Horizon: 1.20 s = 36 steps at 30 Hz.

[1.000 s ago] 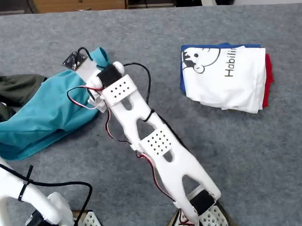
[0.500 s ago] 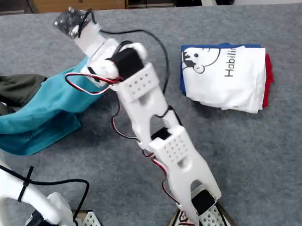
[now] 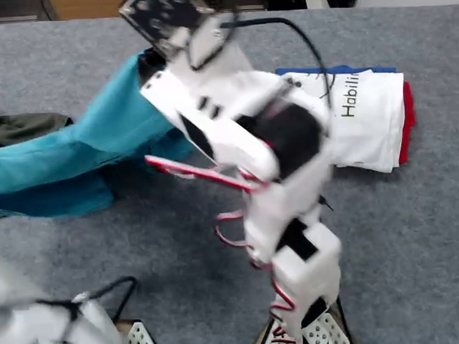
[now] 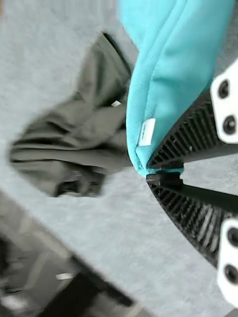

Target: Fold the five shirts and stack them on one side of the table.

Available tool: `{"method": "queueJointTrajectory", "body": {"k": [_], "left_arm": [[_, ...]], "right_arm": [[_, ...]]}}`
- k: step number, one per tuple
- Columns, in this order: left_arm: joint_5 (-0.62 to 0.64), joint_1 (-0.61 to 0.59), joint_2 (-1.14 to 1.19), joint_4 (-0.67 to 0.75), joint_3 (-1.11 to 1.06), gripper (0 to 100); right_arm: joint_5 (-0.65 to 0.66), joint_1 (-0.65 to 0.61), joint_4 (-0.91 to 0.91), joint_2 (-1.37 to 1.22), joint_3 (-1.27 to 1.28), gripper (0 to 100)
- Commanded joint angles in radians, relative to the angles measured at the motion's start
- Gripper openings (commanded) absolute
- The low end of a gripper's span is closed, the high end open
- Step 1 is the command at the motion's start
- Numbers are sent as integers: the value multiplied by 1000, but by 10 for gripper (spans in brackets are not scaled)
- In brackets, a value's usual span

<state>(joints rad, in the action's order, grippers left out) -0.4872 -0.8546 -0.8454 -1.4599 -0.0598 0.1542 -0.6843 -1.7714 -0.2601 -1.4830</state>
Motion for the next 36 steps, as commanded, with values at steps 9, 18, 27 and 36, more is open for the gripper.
{"method": "queueJointTrajectory", "body": {"k": [9,18,27,36], "left_arm": [[11,157,-501,-14,-11,20],[9,192,-518,83,-229,20],[8,184,-340,404,-542,20],[3,176,-18,439,-545,20]], "right_arm": [[3,18,-2,645,433,0],[3,18,279,618,791,0],[9,45,689,246,1112,0],[21,213,462,-71,848,2]]}}
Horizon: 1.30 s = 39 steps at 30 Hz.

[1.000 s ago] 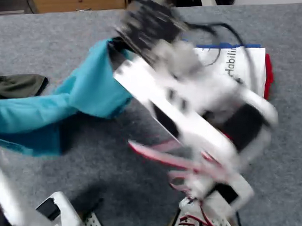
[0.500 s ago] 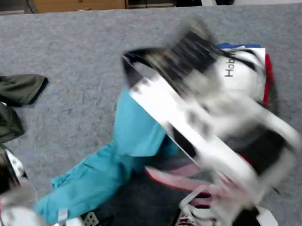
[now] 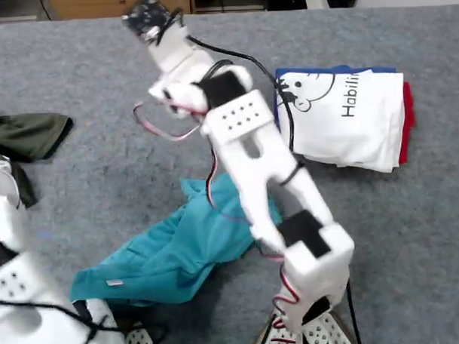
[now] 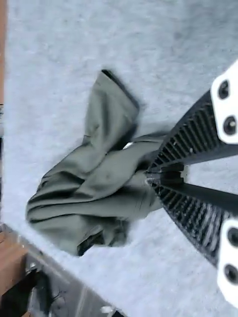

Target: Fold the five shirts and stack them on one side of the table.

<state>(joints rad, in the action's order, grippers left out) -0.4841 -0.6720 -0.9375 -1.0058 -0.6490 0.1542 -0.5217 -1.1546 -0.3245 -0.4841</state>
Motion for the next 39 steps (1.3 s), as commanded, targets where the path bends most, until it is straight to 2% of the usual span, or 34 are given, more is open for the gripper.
{"method": "queueJointTrajectory", "body": {"k": [1,5,8,11,14,17,20,24,29,39], "left_arm": [[0,-17,93,-51,74,20],[-32,0,116,-215,130,20],[-57,31,99,-338,130,20],[-57,35,74,-439,130,22],[-80,37,38,-545,130,24],[-121,37,-8,-657,132,25],[-173,37,-38,-755,141,25],[-183,25,-53,-755,163,71],[-189,51,-50,-755,258,174],[-443,130,147,-758,295,178]], "right_arm": [[55,61,-233,-15,-199,2],[255,77,-506,-19,-332,2],[338,73,-637,-10,-364,2],[348,77,-634,58,-292,2],[359,38,-634,203,-111,2],[448,-25,-626,366,127,2],[522,-51,-525,495,329,2],[546,-48,-367,585,453,2],[549,-39,-345,590,455,2],[671,113,-304,588,455,2]]}}
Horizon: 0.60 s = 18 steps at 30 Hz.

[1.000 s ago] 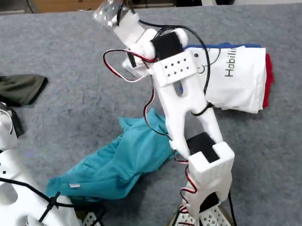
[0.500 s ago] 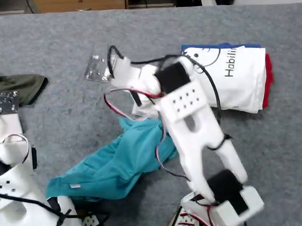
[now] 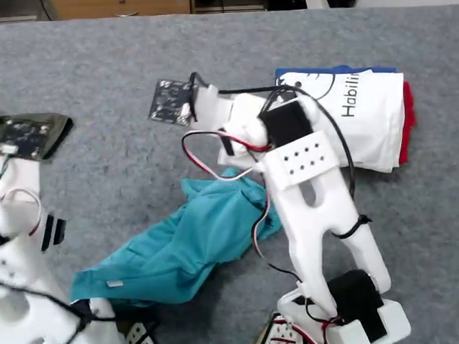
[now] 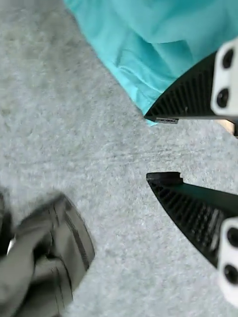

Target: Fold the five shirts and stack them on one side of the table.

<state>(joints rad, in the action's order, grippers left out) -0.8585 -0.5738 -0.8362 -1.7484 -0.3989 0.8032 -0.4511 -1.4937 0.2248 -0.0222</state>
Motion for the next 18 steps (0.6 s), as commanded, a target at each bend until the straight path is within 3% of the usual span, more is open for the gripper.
{"method": "queueJointTrajectory", "body": {"k": [1,9,18], "left_arm": [[-118,43,64,-15,41,178],[-537,81,163,-15,-144,178],[-569,213,223,-15,-408,177]], "right_arm": [[21,48,41,39,-5,2],[23,65,46,1,-8,2],[15,67,-12,-208,-156,2]]}}
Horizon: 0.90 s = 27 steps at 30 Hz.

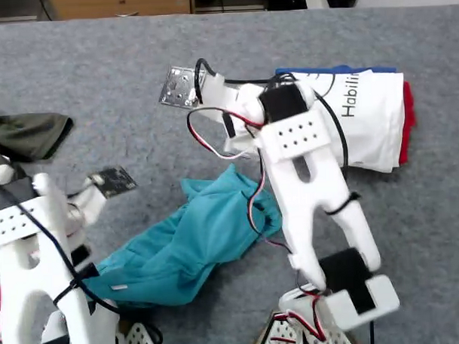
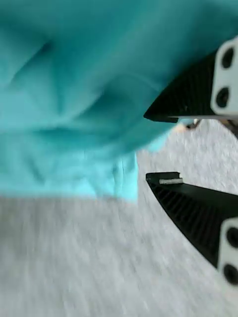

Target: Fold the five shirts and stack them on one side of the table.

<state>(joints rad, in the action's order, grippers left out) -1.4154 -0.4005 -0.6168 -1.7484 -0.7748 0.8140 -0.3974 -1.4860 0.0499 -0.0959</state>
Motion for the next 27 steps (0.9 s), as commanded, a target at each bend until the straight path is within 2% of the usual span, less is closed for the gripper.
{"method": "queueJointTrajectory", "body": {"k": [1,9,11,13,16,22,27], "left_arm": [[-11,48,5,-15,-43,176],[3,77,7,-2,-92,171],[66,92,7,68,-97,126],[176,98,8,172,-95,19],[345,100,8,310,-89,19],[442,100,39,361,-52,18],[557,91,249,408,101,18]], "right_arm": [[5,13,-29,-51,-99,2],[5,13,-71,-110,-159,2],[5,13,-71,-113,-160,2],[5,13,-68,-114,-162,2],[5,13,-63,-114,-160,2],[5,13,-61,-114,-160,2],[5,13,-61,-114,-159,2]]}}
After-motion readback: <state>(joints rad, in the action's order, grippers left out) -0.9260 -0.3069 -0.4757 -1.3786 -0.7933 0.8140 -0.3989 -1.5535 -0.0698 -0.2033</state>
